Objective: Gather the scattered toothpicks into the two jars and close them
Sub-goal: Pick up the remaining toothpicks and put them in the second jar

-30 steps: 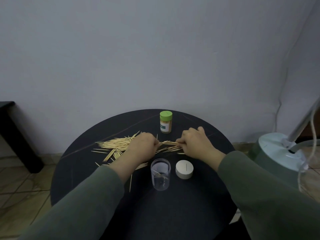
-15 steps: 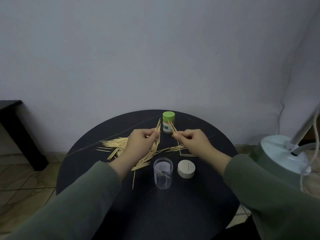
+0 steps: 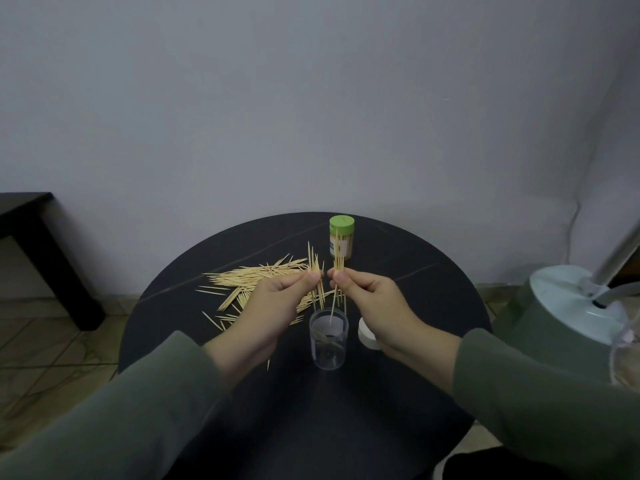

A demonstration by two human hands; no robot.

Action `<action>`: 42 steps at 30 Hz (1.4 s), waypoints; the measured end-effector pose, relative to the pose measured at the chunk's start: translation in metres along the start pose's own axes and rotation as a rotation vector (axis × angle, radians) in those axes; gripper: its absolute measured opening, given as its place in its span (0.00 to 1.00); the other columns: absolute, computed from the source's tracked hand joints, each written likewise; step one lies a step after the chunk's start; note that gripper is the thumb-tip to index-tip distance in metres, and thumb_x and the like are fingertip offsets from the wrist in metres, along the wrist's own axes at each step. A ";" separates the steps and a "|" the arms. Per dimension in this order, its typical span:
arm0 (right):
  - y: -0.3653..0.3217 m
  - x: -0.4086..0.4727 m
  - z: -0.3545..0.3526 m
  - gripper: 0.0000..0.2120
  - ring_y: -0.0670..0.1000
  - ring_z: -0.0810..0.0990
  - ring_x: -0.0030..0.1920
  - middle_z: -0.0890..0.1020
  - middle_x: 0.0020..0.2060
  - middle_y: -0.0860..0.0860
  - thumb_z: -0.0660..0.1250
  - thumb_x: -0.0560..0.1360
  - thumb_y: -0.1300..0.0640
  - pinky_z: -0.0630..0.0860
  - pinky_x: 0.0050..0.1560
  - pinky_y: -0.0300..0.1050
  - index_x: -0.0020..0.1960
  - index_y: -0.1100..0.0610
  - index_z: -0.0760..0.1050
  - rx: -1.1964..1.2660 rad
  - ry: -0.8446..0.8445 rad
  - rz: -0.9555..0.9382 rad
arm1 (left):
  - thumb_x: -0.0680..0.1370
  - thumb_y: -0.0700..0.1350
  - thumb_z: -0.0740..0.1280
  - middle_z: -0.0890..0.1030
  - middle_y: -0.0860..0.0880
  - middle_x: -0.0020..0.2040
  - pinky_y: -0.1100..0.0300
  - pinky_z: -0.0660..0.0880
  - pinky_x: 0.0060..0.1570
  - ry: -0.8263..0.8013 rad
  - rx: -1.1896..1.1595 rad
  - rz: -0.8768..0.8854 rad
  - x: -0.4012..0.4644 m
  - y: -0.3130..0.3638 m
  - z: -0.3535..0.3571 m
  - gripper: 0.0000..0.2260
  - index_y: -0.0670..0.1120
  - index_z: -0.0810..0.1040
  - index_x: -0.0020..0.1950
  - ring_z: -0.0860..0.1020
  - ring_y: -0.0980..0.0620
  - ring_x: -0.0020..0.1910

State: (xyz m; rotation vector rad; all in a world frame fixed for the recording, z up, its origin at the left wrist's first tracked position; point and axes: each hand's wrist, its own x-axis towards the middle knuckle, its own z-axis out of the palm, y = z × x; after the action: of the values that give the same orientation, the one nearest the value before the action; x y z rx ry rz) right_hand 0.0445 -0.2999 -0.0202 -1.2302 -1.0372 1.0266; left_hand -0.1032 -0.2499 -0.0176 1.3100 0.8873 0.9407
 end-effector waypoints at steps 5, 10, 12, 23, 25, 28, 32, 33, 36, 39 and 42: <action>0.004 -0.005 0.002 0.08 0.37 0.80 0.51 0.85 0.47 0.45 0.64 0.78 0.59 0.73 0.43 0.25 0.54 0.55 0.80 0.017 -0.013 0.000 | 0.79 0.45 0.65 0.85 0.54 0.51 0.54 0.65 0.69 -0.052 -0.012 -0.016 -0.011 -0.016 0.002 0.10 0.44 0.84 0.54 0.79 0.64 0.55; 0.013 -0.007 0.006 0.08 0.38 0.81 0.49 0.85 0.47 0.46 0.65 0.77 0.62 0.74 0.45 0.27 0.51 0.55 0.81 0.093 0.014 0.000 | 0.78 0.45 0.66 0.83 0.48 0.54 0.53 0.71 0.66 -0.016 0.002 0.051 -0.017 -0.030 0.010 0.09 0.45 0.85 0.51 0.79 0.51 0.59; 0.017 -0.007 0.007 0.08 0.36 0.82 0.47 0.85 0.44 0.44 0.65 0.77 0.63 0.74 0.45 0.27 0.49 0.54 0.81 0.091 0.022 -0.014 | 0.78 0.45 0.66 0.84 0.48 0.53 0.59 0.73 0.61 -0.022 0.009 0.060 -0.017 -0.033 0.011 0.09 0.45 0.85 0.51 0.80 0.51 0.58; 0.023 0.000 0.005 0.08 0.41 0.82 0.50 0.84 0.46 0.49 0.66 0.77 0.64 0.75 0.52 0.33 0.50 0.55 0.82 0.030 0.015 -0.103 | 0.79 0.43 0.65 0.85 0.50 0.51 0.68 0.75 0.52 0.002 -0.029 0.065 -0.009 -0.034 0.017 0.09 0.44 0.83 0.55 0.81 0.56 0.55; 0.022 0.002 0.003 0.08 0.46 0.82 0.53 0.85 0.48 0.50 0.66 0.77 0.64 0.77 0.57 0.39 0.52 0.57 0.82 0.036 0.011 -0.081 | 0.79 0.43 0.65 0.85 0.50 0.53 0.61 0.74 0.59 -0.010 -0.013 0.052 -0.003 -0.032 0.013 0.10 0.44 0.83 0.56 0.80 0.55 0.58; 0.022 0.004 -0.001 0.08 0.48 0.82 0.55 0.84 0.51 0.53 0.66 0.77 0.63 0.76 0.61 0.43 0.54 0.59 0.81 0.012 0.013 -0.056 | 0.79 0.44 0.65 0.85 0.48 0.52 0.58 0.75 0.56 -0.056 0.006 0.031 0.002 -0.029 0.005 0.10 0.44 0.84 0.55 0.81 0.52 0.55; 0.023 0.003 -0.005 0.08 0.48 0.80 0.56 0.82 0.53 0.53 0.67 0.76 0.63 0.76 0.59 0.38 0.54 0.59 0.82 -0.060 -0.019 -0.078 | 0.79 0.41 0.65 0.85 0.51 0.51 0.76 0.72 0.39 -0.104 0.036 0.047 0.002 -0.025 -0.003 0.09 0.42 0.83 0.55 0.80 0.66 0.41; 0.023 0.002 -0.006 0.09 0.48 0.80 0.56 0.81 0.54 0.54 0.67 0.76 0.63 0.76 0.58 0.37 0.54 0.59 0.82 -0.074 -0.028 -0.078 | 0.79 0.41 0.65 0.85 0.52 0.51 0.76 0.71 0.38 -0.118 0.048 0.050 0.002 -0.026 -0.005 0.09 0.42 0.83 0.56 0.79 0.67 0.41; 0.020 0.000 -0.010 0.08 0.48 0.80 0.56 0.81 0.54 0.54 0.67 0.76 0.63 0.76 0.58 0.37 0.53 0.59 0.82 -0.094 -0.040 -0.078 | 0.79 0.41 0.65 0.85 0.53 0.52 0.77 0.71 0.38 -0.151 0.066 0.039 0.004 -0.027 -0.008 0.10 0.42 0.83 0.56 0.79 0.68 0.41; 0.012 -0.003 -0.013 0.08 0.43 0.81 0.51 0.82 0.51 0.53 0.66 0.76 0.64 0.76 0.49 0.31 0.52 0.58 0.82 -0.037 -0.074 -0.076 | 0.79 0.42 0.65 0.85 0.50 0.52 0.77 0.71 0.40 -0.195 0.098 0.034 0.002 -0.026 -0.007 0.10 0.42 0.82 0.57 0.79 0.66 0.44; 0.007 -0.004 -0.018 0.08 0.40 0.82 0.51 0.85 0.48 0.48 0.65 0.77 0.64 0.74 0.48 0.28 0.51 0.55 0.81 -0.045 -0.113 -0.092 | 0.77 0.42 0.67 0.85 0.46 0.52 0.66 0.73 0.54 -0.211 0.084 0.041 0.002 -0.027 -0.008 0.11 0.40 0.83 0.55 0.81 0.55 0.51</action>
State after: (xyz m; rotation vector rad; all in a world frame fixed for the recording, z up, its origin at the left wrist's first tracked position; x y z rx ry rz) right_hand 0.0604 -0.3070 -0.0287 -1.1600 -1.1990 1.0153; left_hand -0.1086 -0.2462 -0.0450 1.4743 0.7448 0.7866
